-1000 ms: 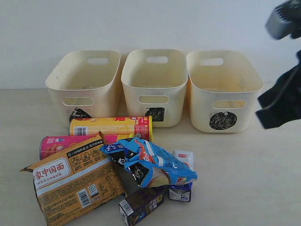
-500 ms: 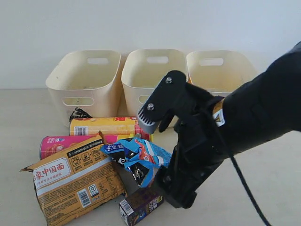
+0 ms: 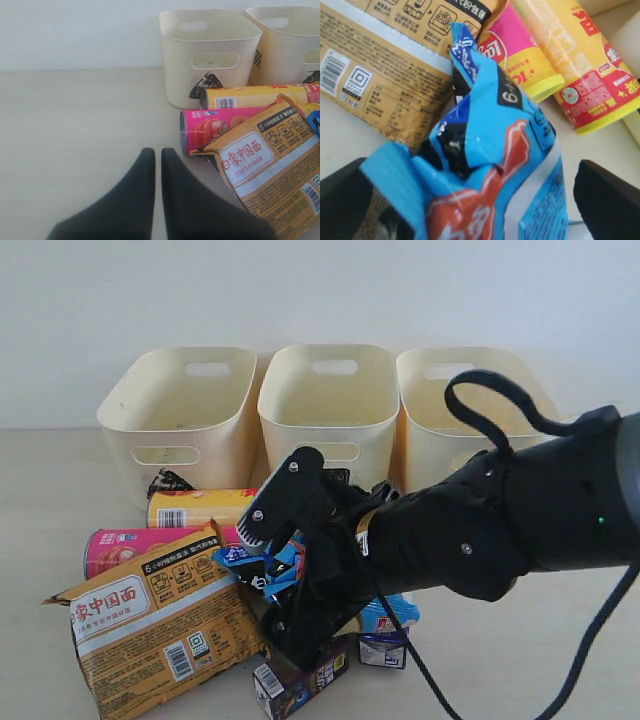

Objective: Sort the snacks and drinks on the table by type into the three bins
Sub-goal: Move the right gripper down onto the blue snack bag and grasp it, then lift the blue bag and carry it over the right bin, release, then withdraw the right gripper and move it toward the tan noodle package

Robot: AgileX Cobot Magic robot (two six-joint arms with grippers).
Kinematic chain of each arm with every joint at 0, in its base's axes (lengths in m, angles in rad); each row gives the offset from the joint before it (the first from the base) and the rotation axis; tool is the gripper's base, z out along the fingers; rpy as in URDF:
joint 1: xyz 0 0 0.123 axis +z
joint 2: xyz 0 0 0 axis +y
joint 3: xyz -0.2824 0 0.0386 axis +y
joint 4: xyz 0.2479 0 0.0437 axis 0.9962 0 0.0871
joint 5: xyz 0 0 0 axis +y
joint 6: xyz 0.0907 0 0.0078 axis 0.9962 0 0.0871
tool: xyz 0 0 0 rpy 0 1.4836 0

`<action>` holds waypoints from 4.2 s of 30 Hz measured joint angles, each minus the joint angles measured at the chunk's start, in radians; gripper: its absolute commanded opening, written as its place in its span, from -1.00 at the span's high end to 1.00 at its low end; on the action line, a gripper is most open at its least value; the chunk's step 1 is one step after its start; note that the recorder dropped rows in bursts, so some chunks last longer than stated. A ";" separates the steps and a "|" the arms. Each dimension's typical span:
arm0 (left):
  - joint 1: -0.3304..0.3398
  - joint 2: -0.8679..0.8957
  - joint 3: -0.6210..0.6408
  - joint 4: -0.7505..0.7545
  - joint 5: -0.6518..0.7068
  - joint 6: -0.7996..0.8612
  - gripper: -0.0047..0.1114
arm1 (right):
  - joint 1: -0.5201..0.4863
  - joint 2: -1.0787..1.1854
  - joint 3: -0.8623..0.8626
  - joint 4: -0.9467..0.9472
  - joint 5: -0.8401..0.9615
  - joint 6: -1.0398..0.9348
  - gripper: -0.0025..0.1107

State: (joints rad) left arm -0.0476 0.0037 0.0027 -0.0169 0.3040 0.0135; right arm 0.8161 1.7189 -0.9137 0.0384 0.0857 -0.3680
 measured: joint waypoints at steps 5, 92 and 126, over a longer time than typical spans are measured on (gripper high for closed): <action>0.000 0.000 0.000 0.000 0.000 0.000 0.85 | -0.012 0.068 0.000 0.000 -0.086 -0.043 -0.66; 0.000 0.000 0.000 0.000 0.000 0.000 0.85 | -0.545 0.256 -0.612 0.015 0.020 0.310 0.69; 0.000 0.000 0.000 0.000 0.000 0.000 0.85 | -0.577 0.155 -0.649 0.012 0.356 0.291 0.69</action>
State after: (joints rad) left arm -0.0476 0.0037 0.0027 -0.0169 0.3040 0.0135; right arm 0.2395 1.8744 -1.5625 0.0507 0.4419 -0.0770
